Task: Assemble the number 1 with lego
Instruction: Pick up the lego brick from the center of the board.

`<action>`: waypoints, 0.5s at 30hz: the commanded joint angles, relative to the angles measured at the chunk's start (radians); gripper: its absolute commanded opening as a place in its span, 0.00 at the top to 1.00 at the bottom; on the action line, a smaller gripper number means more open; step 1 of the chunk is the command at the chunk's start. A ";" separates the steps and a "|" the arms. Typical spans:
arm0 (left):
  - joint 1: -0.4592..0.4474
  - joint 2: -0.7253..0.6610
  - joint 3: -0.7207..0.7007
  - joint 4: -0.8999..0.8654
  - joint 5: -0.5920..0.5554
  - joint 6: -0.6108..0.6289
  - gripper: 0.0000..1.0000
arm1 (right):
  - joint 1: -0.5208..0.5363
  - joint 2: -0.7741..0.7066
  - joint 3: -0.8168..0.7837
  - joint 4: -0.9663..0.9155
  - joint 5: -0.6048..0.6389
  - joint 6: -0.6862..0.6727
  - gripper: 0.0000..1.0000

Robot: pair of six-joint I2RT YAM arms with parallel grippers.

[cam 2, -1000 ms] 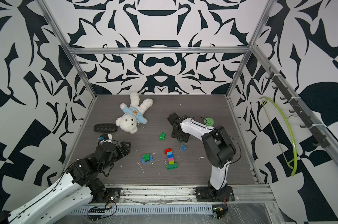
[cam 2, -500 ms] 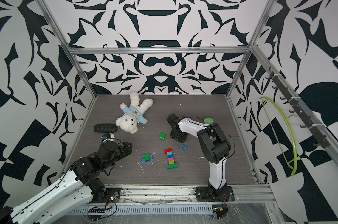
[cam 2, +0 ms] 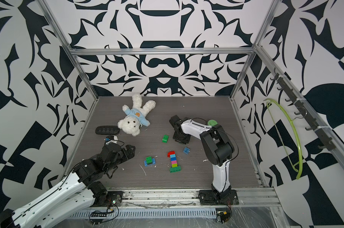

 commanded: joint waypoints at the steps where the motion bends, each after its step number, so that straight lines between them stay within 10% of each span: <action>1: 0.011 -0.012 0.010 0.001 0.006 0.015 0.01 | 0.021 -0.006 0.043 -0.036 0.019 -0.108 0.81; 15: 0.018 -0.050 0.000 -0.029 -0.001 -0.003 0.01 | 0.023 0.025 0.085 -0.090 0.021 -0.163 0.51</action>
